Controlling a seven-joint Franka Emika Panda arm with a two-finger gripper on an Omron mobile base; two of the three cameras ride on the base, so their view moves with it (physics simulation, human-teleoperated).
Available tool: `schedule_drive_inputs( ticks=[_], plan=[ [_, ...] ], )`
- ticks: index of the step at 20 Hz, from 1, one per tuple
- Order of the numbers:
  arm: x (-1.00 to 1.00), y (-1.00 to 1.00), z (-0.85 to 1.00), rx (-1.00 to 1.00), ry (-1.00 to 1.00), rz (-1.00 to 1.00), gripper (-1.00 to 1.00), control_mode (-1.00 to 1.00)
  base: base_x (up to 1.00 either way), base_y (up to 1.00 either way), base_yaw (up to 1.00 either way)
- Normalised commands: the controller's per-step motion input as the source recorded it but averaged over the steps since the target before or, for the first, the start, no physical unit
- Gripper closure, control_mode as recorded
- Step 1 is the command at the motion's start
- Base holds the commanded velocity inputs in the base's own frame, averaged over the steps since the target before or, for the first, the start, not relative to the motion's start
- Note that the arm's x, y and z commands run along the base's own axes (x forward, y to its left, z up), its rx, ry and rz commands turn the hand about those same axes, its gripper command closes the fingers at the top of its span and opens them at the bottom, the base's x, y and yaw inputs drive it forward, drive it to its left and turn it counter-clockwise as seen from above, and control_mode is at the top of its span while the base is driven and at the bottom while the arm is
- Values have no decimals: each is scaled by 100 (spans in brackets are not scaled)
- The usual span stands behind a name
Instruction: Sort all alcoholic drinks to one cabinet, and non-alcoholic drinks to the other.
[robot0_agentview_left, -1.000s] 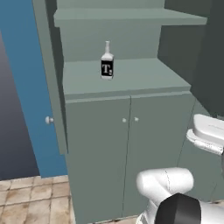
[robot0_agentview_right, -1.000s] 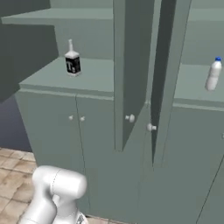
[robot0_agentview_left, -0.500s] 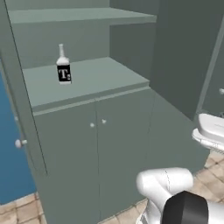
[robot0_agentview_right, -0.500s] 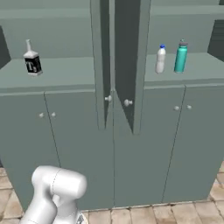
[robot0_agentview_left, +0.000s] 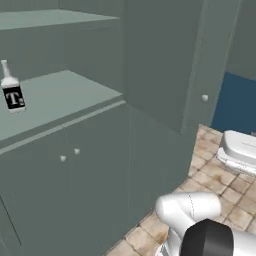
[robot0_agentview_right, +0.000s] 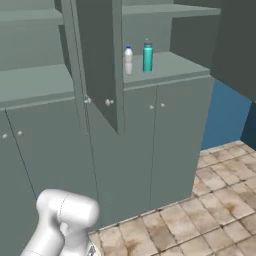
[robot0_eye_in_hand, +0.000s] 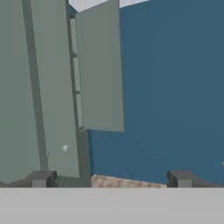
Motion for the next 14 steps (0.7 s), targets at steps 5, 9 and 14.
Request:
schedule_drive_inputs(
  ticks=[5,9,14],
  plan=[
    [0,0,0,0,0,0,-100,100,-32,-24,-51],
    [0,0,0,0,0,0,-100,100,-11,-38,-49],
    [0,0,0,0,0,0,-100,100,-10,-46,-44]
  ],
)
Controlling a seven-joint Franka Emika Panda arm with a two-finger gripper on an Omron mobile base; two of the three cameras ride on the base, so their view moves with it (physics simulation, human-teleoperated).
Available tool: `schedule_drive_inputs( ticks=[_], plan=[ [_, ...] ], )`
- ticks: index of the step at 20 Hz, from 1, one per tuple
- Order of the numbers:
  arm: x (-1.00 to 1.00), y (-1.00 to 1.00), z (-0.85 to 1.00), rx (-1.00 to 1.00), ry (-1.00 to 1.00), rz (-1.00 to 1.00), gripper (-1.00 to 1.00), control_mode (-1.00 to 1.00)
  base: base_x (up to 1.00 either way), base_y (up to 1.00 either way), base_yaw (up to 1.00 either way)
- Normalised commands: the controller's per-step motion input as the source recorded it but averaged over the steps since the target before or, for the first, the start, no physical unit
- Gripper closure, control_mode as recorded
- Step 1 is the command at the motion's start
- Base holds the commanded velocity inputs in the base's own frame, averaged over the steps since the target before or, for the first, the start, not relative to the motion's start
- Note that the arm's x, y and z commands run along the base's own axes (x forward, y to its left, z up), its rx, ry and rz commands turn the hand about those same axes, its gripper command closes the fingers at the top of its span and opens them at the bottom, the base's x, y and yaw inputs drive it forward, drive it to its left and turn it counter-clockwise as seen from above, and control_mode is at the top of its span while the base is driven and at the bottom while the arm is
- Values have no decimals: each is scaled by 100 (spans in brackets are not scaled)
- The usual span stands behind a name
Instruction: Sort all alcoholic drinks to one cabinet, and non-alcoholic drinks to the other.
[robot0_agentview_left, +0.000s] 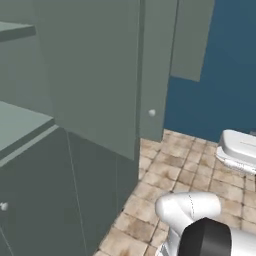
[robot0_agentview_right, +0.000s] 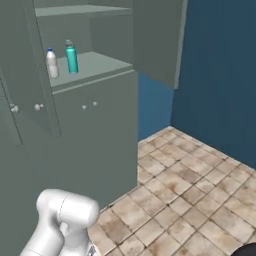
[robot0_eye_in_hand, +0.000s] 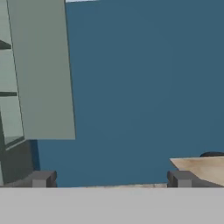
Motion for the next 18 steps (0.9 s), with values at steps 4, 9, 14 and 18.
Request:
schedule_drive_inputs(
  ticks=[4,9,14,18],
  plan=[
    [0,0,0,0,0,0,-100,100,-8,-52,-40],
    [0,0,0,0,0,0,-100,100,-1,-50,-40],
    [0,0,0,0,0,0,-100,100,9,-40,-35],
    [0,0,0,0,0,0,-100,100,32,-23,-30]
  ],
)
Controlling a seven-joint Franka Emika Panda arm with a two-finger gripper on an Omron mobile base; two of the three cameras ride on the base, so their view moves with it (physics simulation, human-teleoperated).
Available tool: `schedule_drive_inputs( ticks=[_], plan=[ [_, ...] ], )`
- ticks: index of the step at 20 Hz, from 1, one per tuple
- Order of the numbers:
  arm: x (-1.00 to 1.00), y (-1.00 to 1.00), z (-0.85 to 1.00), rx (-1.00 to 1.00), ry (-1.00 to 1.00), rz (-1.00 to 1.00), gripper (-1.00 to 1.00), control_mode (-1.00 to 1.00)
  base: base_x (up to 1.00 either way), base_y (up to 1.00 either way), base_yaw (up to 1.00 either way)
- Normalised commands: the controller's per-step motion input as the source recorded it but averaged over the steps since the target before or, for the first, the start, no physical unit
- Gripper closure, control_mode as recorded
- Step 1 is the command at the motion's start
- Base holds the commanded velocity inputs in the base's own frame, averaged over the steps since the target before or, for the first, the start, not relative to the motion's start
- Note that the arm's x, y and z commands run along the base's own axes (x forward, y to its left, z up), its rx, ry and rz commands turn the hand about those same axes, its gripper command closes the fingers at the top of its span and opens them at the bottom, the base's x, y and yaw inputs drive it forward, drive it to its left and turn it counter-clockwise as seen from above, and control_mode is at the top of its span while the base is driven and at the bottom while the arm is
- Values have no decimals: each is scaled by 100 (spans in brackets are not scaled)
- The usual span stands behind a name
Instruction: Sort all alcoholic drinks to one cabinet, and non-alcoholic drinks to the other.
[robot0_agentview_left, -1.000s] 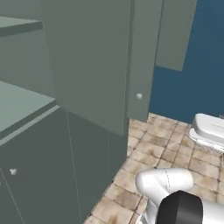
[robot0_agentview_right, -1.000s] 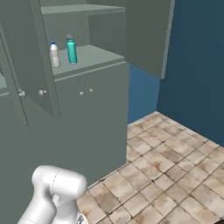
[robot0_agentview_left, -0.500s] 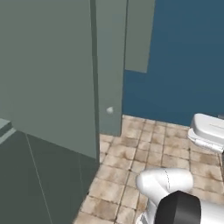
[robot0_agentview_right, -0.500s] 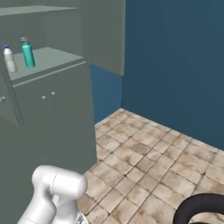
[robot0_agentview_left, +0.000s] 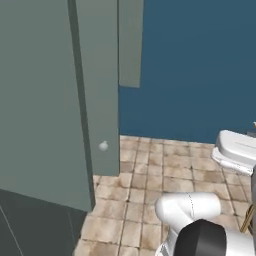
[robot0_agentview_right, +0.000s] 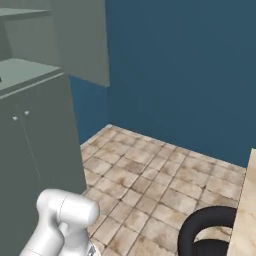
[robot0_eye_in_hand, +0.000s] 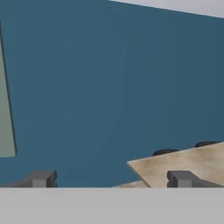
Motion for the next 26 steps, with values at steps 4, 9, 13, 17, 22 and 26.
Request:
schedule_drive_inputs(
  ticks=[4,9,13,17,22,26],
  plan=[
    [0,0,0,0,0,0,-100,100,47,-23,-30],
    [0,0,0,0,0,0,-100,100,55,-26,-29],
    [0,0,0,0,0,0,-100,100,42,-34,-34],
    [0,0,0,0,0,0,-100,100,39,-31,-35],
    [0,0,0,0,0,0,-100,100,38,-32,-35],
    [0,0,0,0,0,0,-100,100,38,-31,-35]
  ],
)
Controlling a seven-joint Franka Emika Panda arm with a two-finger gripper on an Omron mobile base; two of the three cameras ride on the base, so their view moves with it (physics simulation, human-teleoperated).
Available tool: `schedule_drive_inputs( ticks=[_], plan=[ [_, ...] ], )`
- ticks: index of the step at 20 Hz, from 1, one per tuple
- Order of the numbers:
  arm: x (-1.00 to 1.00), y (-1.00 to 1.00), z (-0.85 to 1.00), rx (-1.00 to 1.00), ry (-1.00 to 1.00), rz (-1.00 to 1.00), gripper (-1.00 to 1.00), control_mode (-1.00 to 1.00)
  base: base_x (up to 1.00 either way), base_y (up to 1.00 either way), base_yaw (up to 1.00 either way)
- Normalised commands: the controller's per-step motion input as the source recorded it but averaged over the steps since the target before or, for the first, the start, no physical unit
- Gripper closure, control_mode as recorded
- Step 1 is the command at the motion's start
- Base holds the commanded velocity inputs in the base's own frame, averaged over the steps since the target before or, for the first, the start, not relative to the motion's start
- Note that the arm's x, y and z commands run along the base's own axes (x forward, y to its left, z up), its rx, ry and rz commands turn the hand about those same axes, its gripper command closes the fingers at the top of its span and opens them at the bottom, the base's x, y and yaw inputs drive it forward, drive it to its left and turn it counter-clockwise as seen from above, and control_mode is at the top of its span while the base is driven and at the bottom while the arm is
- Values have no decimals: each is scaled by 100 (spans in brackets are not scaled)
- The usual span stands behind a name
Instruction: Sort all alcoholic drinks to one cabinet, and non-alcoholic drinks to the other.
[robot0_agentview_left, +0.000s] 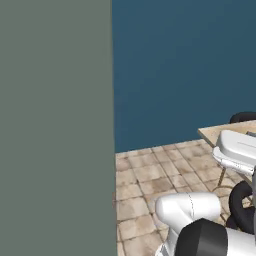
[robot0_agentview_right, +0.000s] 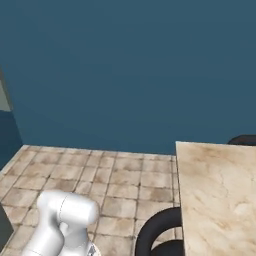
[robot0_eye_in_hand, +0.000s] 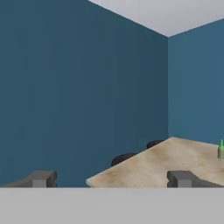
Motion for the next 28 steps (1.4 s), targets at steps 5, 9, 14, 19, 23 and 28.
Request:
schedule_drive_inputs(
  ticks=[5,9,14,19,23,28],
  plan=[
    [0,0,0,0,0,0,-100,100,46,-21,-34],
    [0,0,0,0,0,0,-100,100,49,-8,-32],
    [0,0,0,0,0,0,-100,100,46,-1,-31],
    [0,0,0,0,0,0,-100,100,38,0,-37],
    [0,0,0,0,0,0,-100,100,33,0,-42],
    [0,0,0,0,0,0,-100,100,39,0,-42]
  ],
)
